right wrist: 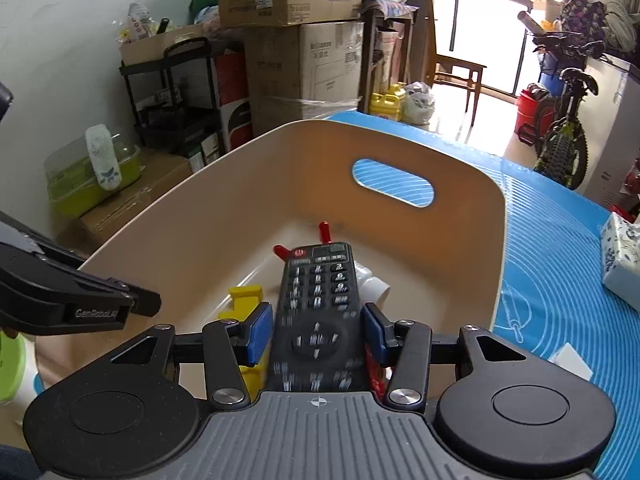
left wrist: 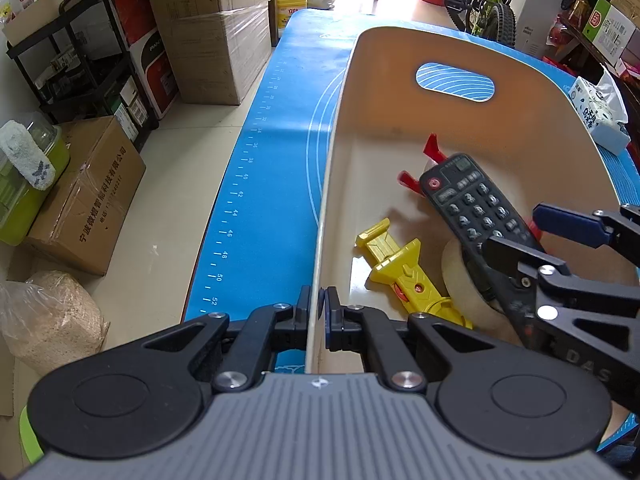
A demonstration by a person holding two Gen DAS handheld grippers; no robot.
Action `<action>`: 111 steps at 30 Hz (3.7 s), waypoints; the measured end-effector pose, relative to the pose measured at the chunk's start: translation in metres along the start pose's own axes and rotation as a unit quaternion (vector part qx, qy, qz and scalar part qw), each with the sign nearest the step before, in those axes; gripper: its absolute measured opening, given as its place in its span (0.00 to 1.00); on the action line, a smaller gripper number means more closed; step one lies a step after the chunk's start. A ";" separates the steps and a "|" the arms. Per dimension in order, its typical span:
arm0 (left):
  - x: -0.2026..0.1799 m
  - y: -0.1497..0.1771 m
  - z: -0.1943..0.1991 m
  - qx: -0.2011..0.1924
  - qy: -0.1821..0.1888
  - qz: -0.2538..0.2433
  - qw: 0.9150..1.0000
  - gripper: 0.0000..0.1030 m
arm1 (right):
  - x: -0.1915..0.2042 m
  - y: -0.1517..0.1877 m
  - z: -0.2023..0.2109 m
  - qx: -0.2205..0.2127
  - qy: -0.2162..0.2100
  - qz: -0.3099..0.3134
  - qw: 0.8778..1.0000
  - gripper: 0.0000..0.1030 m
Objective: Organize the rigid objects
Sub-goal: 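Lower the black remote into the basket and open the right tool, then move the right tool to the white charger and close on it, then lift the white charger with the right tool over the basket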
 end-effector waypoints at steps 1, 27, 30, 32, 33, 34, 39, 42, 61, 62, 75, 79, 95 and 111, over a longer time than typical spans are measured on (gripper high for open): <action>0.000 0.000 0.000 0.000 0.000 0.000 1.000 0.06 | 0.000 -0.001 0.002 -0.001 -0.003 -0.005 1.000 0.60; -0.001 0.001 0.000 0.000 -0.005 -0.003 1.000 0.06 | -0.129 -0.019 0.066 -0.100 0.048 -0.137 0.984 0.97; -0.001 0.001 0.000 0.000 -0.006 -0.004 1.000 0.06 | -0.151 -0.013 0.062 -0.096 0.064 -0.155 0.981 0.97; -0.001 0.001 -0.001 0.001 -0.007 -0.004 1.000 0.06 | -0.164 -0.007 0.057 -0.093 0.075 -0.157 0.980 0.97; -0.002 0.000 0.000 0.001 -0.008 -0.005 1.000 0.06 | -0.170 -0.004 0.053 -0.091 0.079 -0.155 0.981 0.97; -0.003 0.000 0.000 0.002 -0.008 -0.005 1.000 0.06 | -0.175 0.000 0.049 -0.088 0.085 -0.151 0.981 0.97; -0.004 0.000 -0.001 0.002 -0.009 -0.005 1.000 0.06 | -0.199 0.019 0.029 -0.063 0.116 -0.136 0.982 0.97; -0.004 0.000 -0.001 0.002 -0.010 -0.005 1.000 0.06 | -0.212 0.024 0.025 -0.064 0.127 -0.141 0.980 0.97; -0.003 0.000 -0.001 0.002 -0.011 -0.006 1.000 0.07 | -0.247 0.058 -0.014 -0.033 0.140 -0.154 0.977 0.97; -0.003 0.000 -0.001 0.002 -0.011 -0.006 1.000 0.07 | -0.244 0.058 -0.017 -0.031 0.141 -0.147 0.979 0.97; -0.003 0.000 -0.001 0.003 -0.012 -0.006 1.000 0.07 | -0.241 0.062 -0.036 -0.032 0.144 -0.118 0.982 0.84; -0.003 0.000 -0.002 0.003 -0.014 -0.007 1.000 0.07 | -0.246 0.057 -0.032 -0.040 0.152 -0.123 0.980 0.59; -0.004 0.000 -0.002 0.003 -0.014 -0.007 1.000 0.07 | -0.224 0.030 -0.001 -0.078 0.170 -0.101 0.977 0.59; -0.004 0.000 -0.003 0.004 -0.015 -0.008 1.000 0.07 | -0.147 -0.027 0.060 -0.160 0.093 -0.074 0.980 0.59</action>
Point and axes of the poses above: each gripper's, at about its wrist camera, not at the fingertips, and z roughly against the way its jaws point, x to its left, y to its underside, the point moved 9 cm from there along -z, roughly the way its jaws point, and after that the axes turned 6 degrees about -z, right-handed, at the moved point
